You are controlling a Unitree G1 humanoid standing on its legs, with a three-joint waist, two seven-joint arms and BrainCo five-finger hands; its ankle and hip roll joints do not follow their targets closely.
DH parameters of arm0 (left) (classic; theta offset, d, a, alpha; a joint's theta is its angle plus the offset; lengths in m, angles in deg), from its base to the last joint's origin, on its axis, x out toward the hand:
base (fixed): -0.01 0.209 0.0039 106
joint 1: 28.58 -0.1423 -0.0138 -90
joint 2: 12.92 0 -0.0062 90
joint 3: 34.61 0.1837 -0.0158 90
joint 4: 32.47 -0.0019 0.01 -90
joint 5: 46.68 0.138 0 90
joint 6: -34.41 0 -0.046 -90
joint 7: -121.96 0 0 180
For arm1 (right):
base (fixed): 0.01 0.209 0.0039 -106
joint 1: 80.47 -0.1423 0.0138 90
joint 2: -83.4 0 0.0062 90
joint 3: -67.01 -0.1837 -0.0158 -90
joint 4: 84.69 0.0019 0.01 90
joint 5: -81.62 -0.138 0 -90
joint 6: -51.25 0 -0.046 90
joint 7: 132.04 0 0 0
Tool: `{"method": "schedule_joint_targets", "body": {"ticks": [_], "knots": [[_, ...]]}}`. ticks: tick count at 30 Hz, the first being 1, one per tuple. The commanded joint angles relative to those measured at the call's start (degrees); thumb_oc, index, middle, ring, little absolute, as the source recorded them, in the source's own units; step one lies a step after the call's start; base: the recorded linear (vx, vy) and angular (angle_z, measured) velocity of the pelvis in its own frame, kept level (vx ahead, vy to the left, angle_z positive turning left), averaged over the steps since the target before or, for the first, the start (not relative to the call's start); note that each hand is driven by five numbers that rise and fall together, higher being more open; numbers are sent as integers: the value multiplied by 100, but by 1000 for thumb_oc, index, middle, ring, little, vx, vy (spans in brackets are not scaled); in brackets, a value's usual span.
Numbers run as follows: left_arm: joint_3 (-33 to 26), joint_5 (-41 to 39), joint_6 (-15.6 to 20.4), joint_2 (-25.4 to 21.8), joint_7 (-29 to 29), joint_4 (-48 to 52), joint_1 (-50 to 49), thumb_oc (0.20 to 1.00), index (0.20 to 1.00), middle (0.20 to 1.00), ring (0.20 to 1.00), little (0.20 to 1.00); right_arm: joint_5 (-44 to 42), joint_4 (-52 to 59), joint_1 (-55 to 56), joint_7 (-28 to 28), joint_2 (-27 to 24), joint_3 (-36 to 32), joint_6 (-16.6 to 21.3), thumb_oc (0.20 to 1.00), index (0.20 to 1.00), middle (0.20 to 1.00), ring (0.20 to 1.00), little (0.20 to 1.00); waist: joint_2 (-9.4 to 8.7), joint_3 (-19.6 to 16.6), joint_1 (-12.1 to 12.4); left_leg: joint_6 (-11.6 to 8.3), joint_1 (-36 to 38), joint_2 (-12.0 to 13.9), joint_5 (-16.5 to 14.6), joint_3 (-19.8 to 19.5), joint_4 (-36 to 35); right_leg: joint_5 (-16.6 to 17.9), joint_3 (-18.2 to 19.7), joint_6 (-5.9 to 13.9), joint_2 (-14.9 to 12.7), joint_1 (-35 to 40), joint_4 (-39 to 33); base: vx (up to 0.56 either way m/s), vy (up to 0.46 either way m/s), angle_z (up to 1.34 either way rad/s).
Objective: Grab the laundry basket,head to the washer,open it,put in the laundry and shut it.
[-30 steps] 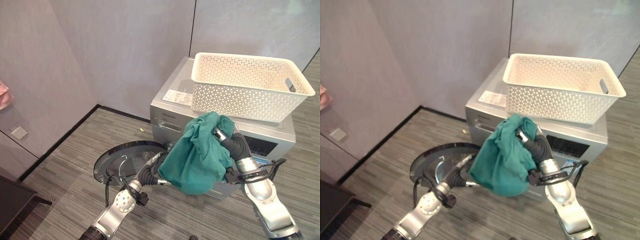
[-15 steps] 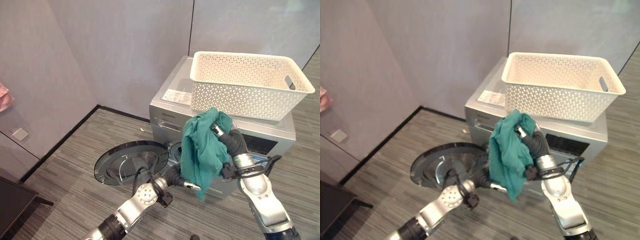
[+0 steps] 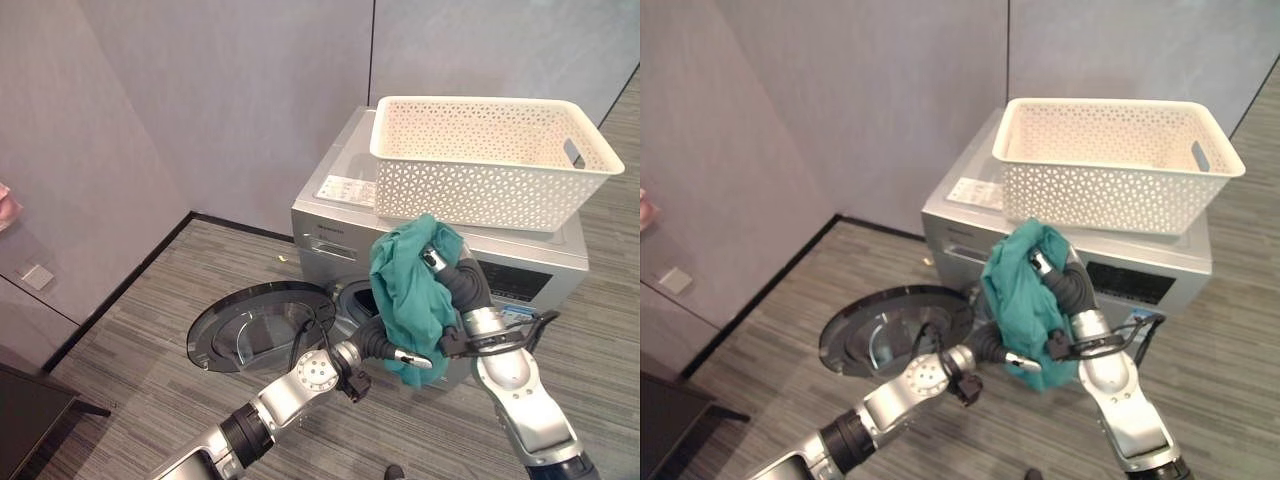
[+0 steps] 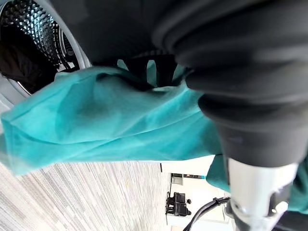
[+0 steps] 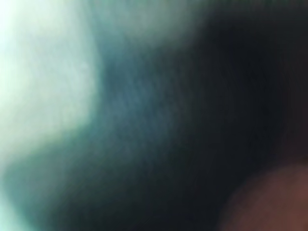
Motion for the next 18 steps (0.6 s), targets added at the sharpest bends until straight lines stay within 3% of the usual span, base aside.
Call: {"method": "schedule_joint_targets", "body": {"ticks": [1,2,3,18], "knots": [[245,-283,338,469,-13,-484,593,586,586,586,586,586,-237,277,-663,-158,74,-41,384,200,200,200,200,200,-346,-13,-91,-90,-55,-7,-332,-321,114,-645,-127,152,-271,292,326,0,0,0],[268,-322,332,493,-19,-506,579,507,507,507,507,507,-242,275,-673,-168,76,-27,385,200,200,200,200,200,-345,-13,-92,-90,-51,-6,-333,-318,110,-643,-126,153,-271,294,322,0,0,0],[288,-334,341,524,-40,-542,580,200,200,200,200,200,-246,278,-685,-179,81,0,391,200,200,200,200,200,-347,-14,-90,-89,-46,-7,-334,-315,108,-643,-124,152,-266,290,323,0,0,0],[-189,-908,744,589,-914,-642,312,200,200,200,200,200,-232,52,-600,-450,57,324,490,200,200,200,200,200,-465,-18,-51,-110,-55,6,-294,-294,89,-638,-133,127,-244,299,301,0,0,0]]}}
